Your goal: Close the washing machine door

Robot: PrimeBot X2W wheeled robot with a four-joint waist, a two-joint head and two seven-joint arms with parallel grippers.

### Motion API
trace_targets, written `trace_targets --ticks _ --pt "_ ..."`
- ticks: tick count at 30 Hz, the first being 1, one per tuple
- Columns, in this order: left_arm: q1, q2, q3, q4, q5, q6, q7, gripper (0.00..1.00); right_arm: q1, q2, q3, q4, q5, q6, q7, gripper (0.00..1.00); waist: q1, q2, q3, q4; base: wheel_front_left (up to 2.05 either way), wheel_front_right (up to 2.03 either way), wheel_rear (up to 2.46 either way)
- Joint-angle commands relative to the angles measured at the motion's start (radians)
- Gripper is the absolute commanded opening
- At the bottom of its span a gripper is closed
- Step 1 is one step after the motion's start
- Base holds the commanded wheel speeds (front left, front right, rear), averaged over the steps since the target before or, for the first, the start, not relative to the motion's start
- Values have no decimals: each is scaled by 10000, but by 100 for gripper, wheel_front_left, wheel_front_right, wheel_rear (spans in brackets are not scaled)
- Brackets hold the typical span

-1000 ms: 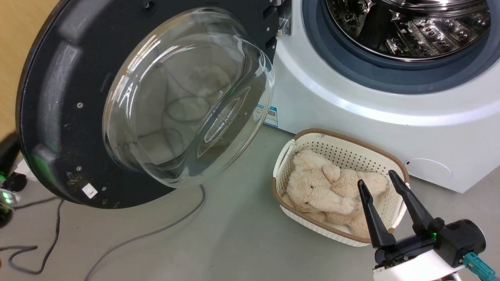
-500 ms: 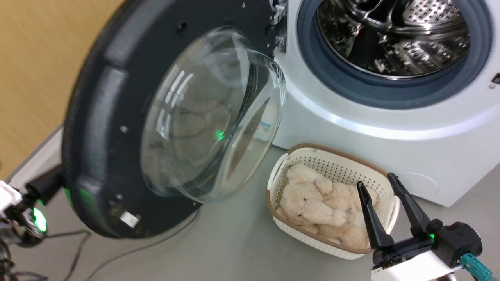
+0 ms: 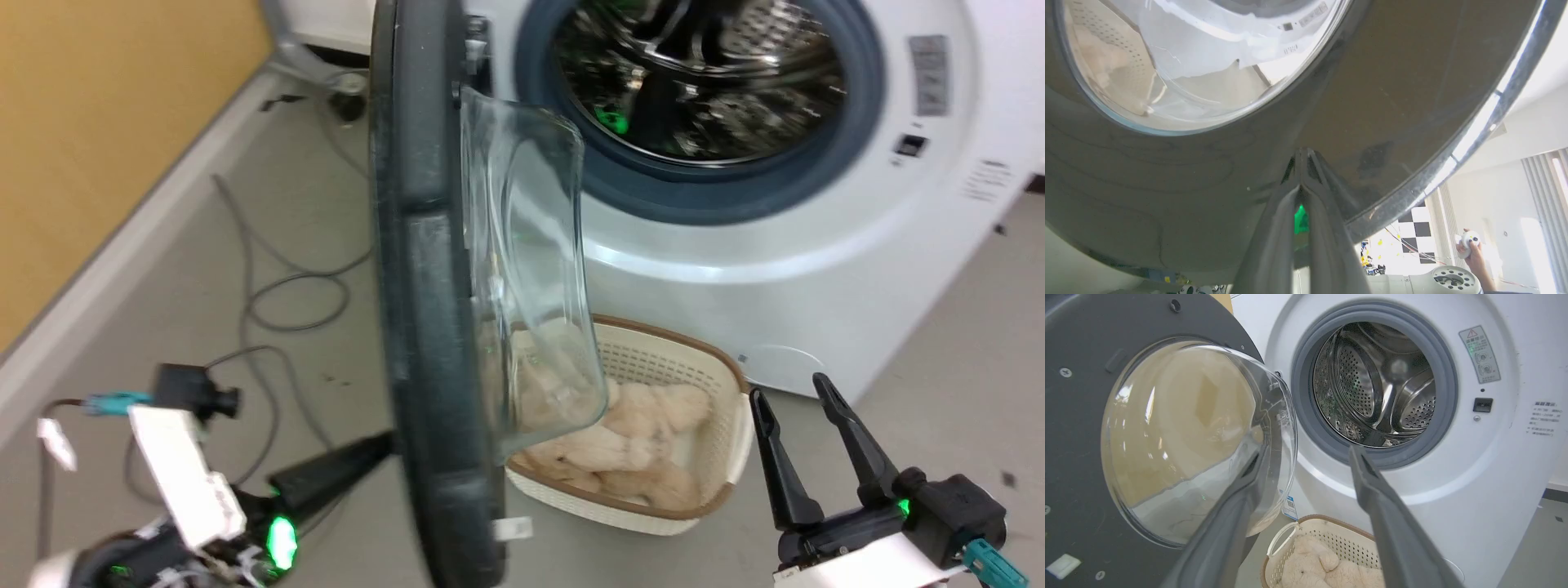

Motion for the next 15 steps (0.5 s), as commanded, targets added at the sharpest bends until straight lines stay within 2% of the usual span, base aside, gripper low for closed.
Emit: trace_targets --ticks 1,8,15 --pt "181 -207 -178 -120 17 51 13 0 -39 18 -7 -26 -38 6 -46 100 0 0 162 -565 0 0 0" --pt "452 -1022 -921 -80 220 -275 -423 0 -173 58 -84 -95 -46 6 -46 100 0 0 526 -2056 0 0 0" --pt "124 -1391 -1400 799 190 -908 -1435 0 -243 179 -130 -173 -33 6 -46 100 0 0 886 -3606 0 0 0"
